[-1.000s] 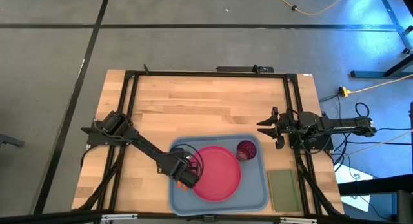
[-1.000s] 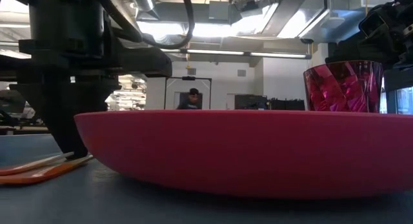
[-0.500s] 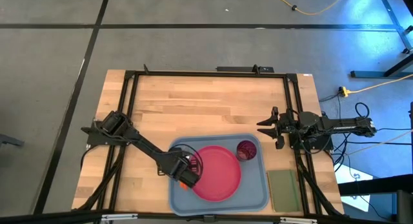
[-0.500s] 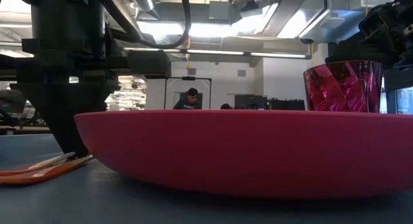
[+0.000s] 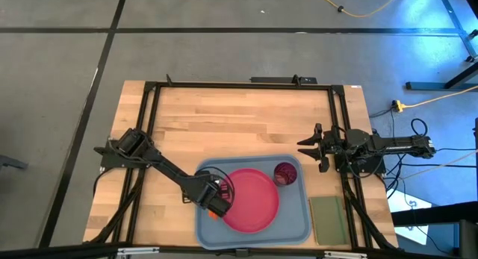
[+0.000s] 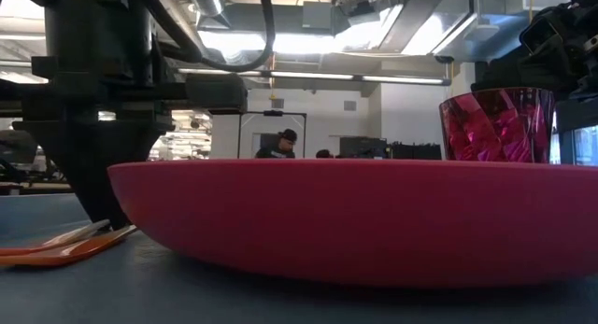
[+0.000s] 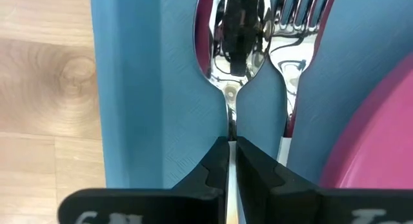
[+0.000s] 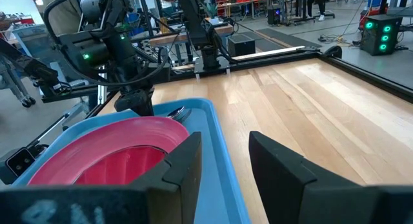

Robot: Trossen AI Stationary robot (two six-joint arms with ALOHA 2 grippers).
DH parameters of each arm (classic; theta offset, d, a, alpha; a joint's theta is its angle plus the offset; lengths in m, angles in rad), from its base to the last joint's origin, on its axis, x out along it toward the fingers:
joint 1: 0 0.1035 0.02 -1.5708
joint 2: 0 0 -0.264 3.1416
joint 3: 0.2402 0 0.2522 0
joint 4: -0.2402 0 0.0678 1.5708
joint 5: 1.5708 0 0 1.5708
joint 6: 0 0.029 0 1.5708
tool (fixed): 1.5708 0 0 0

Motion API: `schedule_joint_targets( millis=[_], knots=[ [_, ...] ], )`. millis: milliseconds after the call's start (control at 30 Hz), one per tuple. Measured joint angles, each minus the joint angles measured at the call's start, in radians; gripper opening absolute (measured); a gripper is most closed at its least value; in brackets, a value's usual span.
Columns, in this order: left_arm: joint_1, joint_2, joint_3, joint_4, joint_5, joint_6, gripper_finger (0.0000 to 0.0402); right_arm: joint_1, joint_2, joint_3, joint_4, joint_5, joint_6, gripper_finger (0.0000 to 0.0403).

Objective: Pick and place plate/cup/fork/spoon on tray
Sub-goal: Put the orange spoon on the blue tray to the left side of the orange fork, then return to Home Position

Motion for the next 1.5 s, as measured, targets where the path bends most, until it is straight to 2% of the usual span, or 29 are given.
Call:
schedule_joint_targets(
  millis=[433, 900, 1300, 1500],
  knots=[
    [-0.002, -0.025, -0.005, -0.041, 0.016, 0.027, 0.0016, 0.0, 0.0, 0.0, 0.0, 0.0, 0.0, 0.0134],
    [-0.001, -0.029, -0.004, -0.04, 0.006, 0.023, 0.0069, 0.0, 0.0, 0.0, 0.0, 0.0, 0.0, 0.0134],
    [-0.001, -0.034, -0.002, -0.031, 0.003, 0.024, 0.0072, 0.0, 0.0, 0.0, 0.0, 0.0, 0.0, 0.0134],
    [-0.001, -0.102, -0.001, -0.049, 0.006, 0.028, 0.0073, 0.0, 0.0, 0.0, 0.0, 0.0, 0.0, 0.0134]
  ],
)
